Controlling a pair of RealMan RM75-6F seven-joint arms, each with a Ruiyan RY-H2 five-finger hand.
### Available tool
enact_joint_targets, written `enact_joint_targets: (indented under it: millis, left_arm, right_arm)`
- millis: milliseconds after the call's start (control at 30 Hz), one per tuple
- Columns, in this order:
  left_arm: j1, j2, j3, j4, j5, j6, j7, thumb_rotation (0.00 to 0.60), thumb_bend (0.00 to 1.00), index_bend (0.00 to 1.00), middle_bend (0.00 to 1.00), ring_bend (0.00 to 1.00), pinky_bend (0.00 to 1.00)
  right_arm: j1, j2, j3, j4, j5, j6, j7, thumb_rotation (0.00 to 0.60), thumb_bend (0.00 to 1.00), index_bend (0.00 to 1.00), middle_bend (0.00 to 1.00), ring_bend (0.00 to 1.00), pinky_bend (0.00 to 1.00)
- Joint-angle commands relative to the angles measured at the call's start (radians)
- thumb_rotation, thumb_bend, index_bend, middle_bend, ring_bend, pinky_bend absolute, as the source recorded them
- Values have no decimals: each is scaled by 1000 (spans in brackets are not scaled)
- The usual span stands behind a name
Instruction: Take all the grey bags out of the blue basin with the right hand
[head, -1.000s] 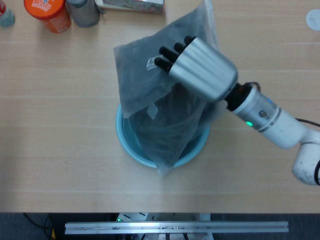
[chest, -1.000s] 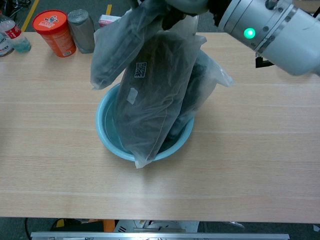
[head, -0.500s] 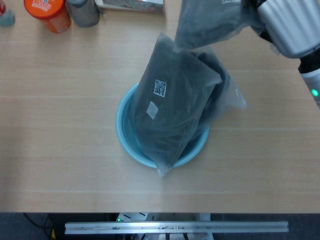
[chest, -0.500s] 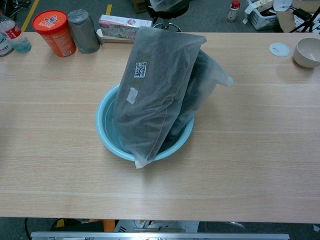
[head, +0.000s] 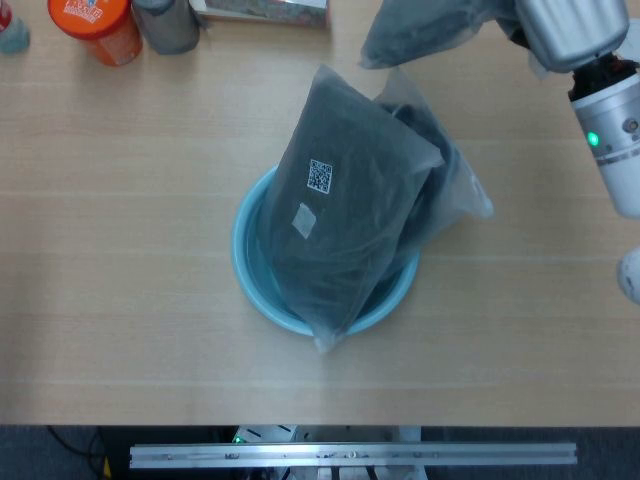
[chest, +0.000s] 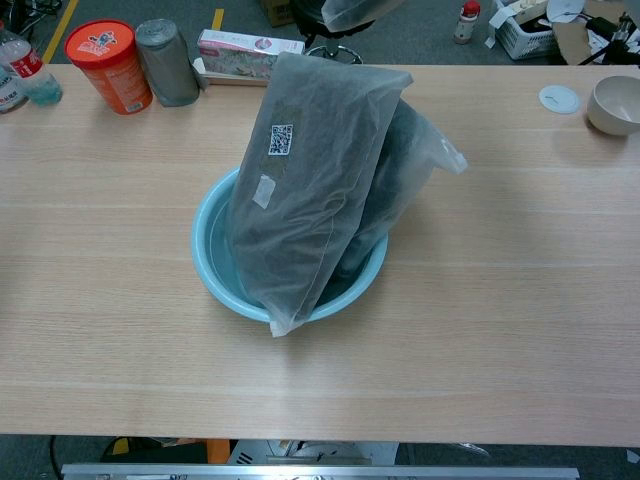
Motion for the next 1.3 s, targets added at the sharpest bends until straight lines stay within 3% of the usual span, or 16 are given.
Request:
enact_joint_targets:
  millis: [33, 267, 333, 433, 500, 567, 667, 867, 1100, 1300]
  left_arm:
    - [0, 1, 0, 0, -2, -1, 2, 600, 233, 305, 283, 242, 245]
    - [-2, 0, 0, -4, 0, -3, 7, 600, 234, 305, 283, 242, 245]
    - [-2, 1, 1, -5, 1, -4, 8, 600, 233, 305, 283, 242, 245]
    - [-1, 1, 0, -3, -1, -2, 7, 600, 234, 305, 283, 242, 245]
    - [0, 1, -1, -2, -3, -2, 6, 600, 233, 305, 283, 242, 245]
    - [-1, 0, 0, -2, -3, -3, 6, 600, 233, 305, 283, 242, 245]
    - [-1, -3, 1, -1, -3, -5, 6, 600, 233, 305, 283, 241, 245]
    - [-6, -6, -2, -2, 2, -7, 11, 600, 234, 305, 283, 242, 245]
    - [-4, -3, -2, -6, 1, -3, 12, 600, 234, 305, 283, 242, 245]
    - [8, 3, 0, -2, -10, 8, 7, 600, 234, 305, 282, 242, 245]
  right_arm:
    - [36, -62, 3, 82, 45, -39, -5, 600, 446, 908, 756, 761, 839]
    - [74, -156, -12, 207, 97, -99, -2, 600, 447, 908, 744, 757, 839]
    - [83, -180, -15, 235, 128, -123, -12, 600, 444, 852, 723, 741, 836]
    - [93, -177, -28, 223, 211, -187, -67, 600, 365, 596, 603, 598, 753]
    - [101, -160, -38, 196, 268, -219, -119, 600, 216, 350, 440, 411, 606]
    - [108, -141, -48, 161, 330, -240, -164, 600, 110, 179, 325, 289, 502]
    - [116, -109, -60, 109, 384, -256, -195, 600, 19, 20, 209, 191, 415]
    - [103, -25, -58, -21, 298, -257, -107, 600, 0, 0, 171, 169, 399]
    - [75, 86, -77, -182, 63, -259, 31, 600, 0, 0, 171, 169, 399]
    - [34, 192, -126, -296, -114, -262, 131, 600, 0, 0, 171, 169, 399]
